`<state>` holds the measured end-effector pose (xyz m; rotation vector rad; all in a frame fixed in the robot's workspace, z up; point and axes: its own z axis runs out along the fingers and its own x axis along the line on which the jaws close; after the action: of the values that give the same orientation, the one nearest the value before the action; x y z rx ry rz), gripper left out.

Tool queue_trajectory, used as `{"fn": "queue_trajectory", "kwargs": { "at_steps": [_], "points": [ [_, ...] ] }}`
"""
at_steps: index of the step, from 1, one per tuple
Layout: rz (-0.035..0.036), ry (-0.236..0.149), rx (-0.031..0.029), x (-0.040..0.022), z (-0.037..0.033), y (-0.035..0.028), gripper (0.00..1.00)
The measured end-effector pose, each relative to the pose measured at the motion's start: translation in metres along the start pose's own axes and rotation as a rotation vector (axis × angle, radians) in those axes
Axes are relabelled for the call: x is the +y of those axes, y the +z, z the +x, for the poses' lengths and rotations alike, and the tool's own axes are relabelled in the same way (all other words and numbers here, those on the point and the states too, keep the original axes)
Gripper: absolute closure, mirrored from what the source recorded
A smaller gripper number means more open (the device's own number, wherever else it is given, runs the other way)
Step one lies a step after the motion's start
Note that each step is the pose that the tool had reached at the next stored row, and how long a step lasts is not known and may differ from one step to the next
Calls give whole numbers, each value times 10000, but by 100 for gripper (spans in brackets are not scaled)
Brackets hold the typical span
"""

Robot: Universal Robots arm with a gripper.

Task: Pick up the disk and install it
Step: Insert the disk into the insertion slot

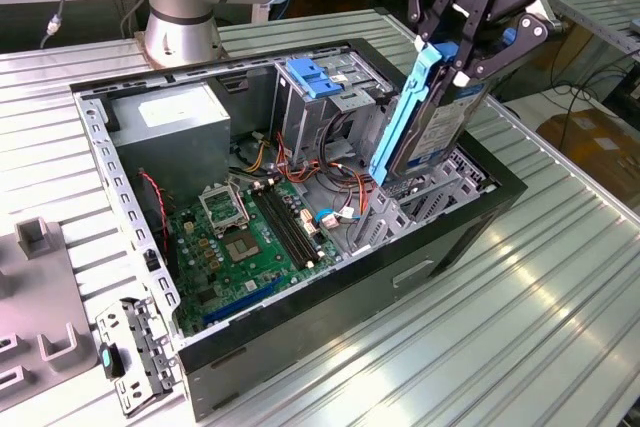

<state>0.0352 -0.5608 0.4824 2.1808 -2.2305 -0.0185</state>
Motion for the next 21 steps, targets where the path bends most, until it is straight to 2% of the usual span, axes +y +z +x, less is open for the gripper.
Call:
{"fn": "queue_trajectory", "kwargs": {
  "at_steps": [7,11,14,16,21],
  "points": [
    [0,0,24,-250,-6,39,63],
    [0,30,46,-272,-11,65,63],
    [0,37,47,-289,-17,114,63],
    [1,37,45,-294,-23,168,63],
    [1,37,48,-299,-30,230,63]
  ]
}}
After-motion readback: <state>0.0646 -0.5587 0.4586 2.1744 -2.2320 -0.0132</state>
